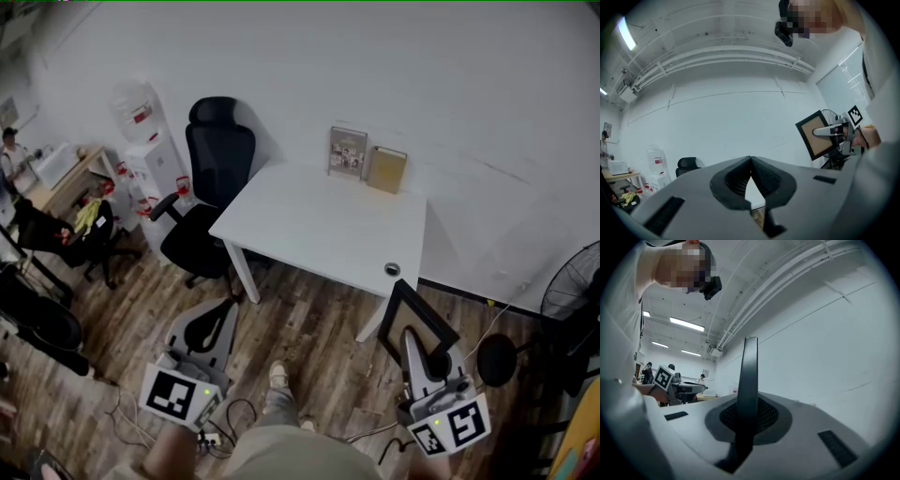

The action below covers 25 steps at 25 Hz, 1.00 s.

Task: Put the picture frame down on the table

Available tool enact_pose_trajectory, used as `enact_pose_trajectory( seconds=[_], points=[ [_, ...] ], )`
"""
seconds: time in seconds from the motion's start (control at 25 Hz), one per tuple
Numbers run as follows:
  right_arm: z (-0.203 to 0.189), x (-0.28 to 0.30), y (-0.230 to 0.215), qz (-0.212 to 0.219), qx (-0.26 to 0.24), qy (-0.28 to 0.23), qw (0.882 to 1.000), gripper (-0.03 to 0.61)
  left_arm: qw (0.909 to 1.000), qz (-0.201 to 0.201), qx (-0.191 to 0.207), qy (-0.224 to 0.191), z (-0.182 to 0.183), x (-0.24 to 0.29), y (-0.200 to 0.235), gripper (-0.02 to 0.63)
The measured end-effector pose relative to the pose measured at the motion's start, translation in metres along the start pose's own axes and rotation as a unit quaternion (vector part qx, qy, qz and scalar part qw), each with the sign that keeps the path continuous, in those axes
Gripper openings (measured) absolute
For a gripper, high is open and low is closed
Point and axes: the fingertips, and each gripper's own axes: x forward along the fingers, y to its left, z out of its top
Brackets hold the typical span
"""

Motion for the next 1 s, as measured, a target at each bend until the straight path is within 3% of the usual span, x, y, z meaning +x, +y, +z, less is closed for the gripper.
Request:
enact_pose_trajectory(
  seconds=[0.32,0.56,1.0],
  points=[
    [-0.015,0.041,-0.017,-0.006,0.012,0.011,1.0,0.031,0.9997,-0.015,-0.009,0.018,-0.021,0.038,0.019,0.021],
    [-0.031,0.082,-0.019,0.004,0.052,0.025,0.998,0.031,0.9987,-0.03,-0.032,0.027,-0.037,0.067,0.044,0.021],
    [-0.032,0.221,-0.022,0.006,0.052,0.026,0.998,0.031,0.9977,-0.041,-0.046,0.03,-0.052,0.138,0.156,0.021]
  ],
)
